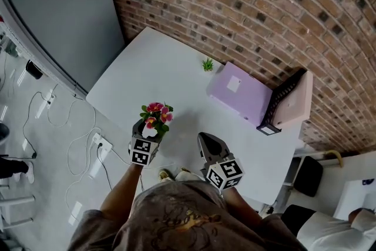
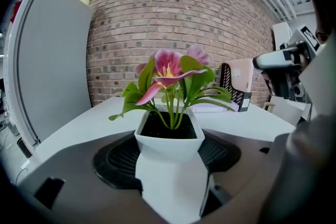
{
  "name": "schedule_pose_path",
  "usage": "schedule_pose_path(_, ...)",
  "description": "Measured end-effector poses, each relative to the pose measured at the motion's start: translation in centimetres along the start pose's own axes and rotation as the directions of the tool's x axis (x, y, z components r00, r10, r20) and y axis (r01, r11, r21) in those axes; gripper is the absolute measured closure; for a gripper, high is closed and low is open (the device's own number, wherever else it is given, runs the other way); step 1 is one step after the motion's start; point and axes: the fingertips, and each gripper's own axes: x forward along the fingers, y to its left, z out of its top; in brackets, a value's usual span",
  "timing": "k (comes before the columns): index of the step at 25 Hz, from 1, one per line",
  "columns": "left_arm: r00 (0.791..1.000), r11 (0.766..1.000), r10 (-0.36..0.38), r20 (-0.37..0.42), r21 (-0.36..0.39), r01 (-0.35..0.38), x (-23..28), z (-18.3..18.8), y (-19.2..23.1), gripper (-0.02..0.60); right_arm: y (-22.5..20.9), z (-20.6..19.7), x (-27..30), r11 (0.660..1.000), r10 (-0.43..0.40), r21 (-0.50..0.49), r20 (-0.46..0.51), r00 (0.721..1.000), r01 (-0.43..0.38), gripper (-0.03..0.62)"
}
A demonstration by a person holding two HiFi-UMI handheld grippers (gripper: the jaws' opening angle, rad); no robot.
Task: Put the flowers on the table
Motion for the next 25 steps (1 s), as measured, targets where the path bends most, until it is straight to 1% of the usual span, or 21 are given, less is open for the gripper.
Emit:
schedule_pose_path(3, 1.000, 1.000, -0.002, -0.028, 0.006, 0.002, 1.0, -1.2, 0.0, 0.229, -0.3, 0.0, 0.1, 1.000, -0.001, 0.000, -0.005, 1.000, 0.001, 0.592)
schedule_pose_path(8, 0.997, 0.999, -0.002, -0.081, -0.034, -0.001, 2.3, -2.9, 0.1, 0.229, -1.1, -0.2, 0.2, 1.000, -0.008, -0.002, -0.011, 1.000, 0.008, 0.592)
schedule_pose_path(12, 0.995, 0.999, 0.006, -0.097, -0.043, -0.010, 3.2, -3.5, 0.5, 0.229, -1.6, -0.2, 0.2, 1.000, -0.017, -0.002, -0.018, 1.000, 0.017, 0.592)
schedule_pose_path(15, 0.993, 0.999, 0.008, -0.117, -0.034, -0.012, 3.8, -3.9, 0.7, 0.229, -2.1, -0.3, 0.2, 1.000, -0.025, 0.000, -0.022, 0.999, 0.025, 0.592)
schedule_pose_path(21, 0.991, 0.999, 0.005, -0.137, -0.040, -0.011, 4.7, -4.5, 0.8, 0.229, -2.7, -0.3, 0.3, 0.999, -0.041, 0.002, -0.028, 0.999, 0.041, 0.592)
schedule_pose_path(25, 0.987, 1.000, 0.006, -0.159, -0.020, -0.009, 5.2, -5.2, 0.6, 0.229, -3.1, -0.4, 0.3, 0.999, -0.051, 0.000, -0.033, 0.998, 0.051, 0.592)
